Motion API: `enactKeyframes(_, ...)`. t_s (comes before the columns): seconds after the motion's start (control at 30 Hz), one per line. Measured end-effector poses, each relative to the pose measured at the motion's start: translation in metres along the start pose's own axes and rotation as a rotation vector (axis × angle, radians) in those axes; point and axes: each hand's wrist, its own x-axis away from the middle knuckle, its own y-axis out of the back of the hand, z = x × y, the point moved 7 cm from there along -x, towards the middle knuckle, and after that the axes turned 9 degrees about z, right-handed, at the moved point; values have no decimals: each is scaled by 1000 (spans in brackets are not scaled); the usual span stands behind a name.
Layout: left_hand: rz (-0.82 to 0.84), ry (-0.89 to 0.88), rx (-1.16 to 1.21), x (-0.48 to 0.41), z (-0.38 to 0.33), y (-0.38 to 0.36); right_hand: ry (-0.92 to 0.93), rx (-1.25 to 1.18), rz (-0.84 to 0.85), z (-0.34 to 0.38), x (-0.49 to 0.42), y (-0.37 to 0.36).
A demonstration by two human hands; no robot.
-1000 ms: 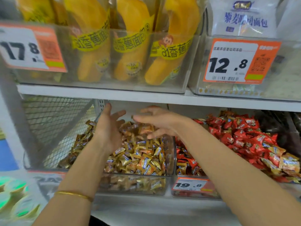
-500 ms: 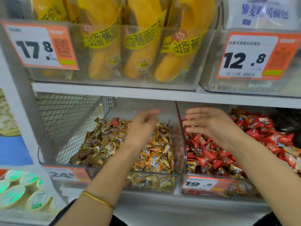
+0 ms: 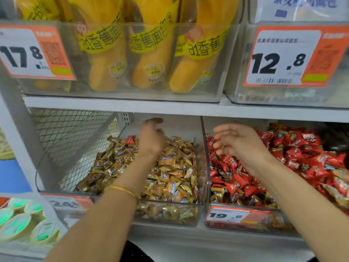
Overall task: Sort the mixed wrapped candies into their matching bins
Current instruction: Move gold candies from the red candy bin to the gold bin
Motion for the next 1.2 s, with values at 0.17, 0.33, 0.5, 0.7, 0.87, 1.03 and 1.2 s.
enactKeyframes(0.17,91,344,-371,-51,109,26,158,214,47,13,-11,-35)
enactKeyframes(0.33,128,411,-422,-62,139,26,197,289,26,12,-13,-35)
enactKeyframes(0.5,-33,294,-299,-56,117,44,206,241,50,11,-12,-34)
enactKeyframes(0.7,38,240,-290,-48,114,54,204,164,54,13,-2,-32)
enactKeyframes(0.87,230,234,-532,-47,124,32,255,240,72,13,1,-41)
enactKeyframes(1.03,31,216,-328,-43,106,48,306,356,69,13,-1,-44)
enactKeyframes(1.2,65,168,269,-3,38,54,324,397,76,15,1,-40)
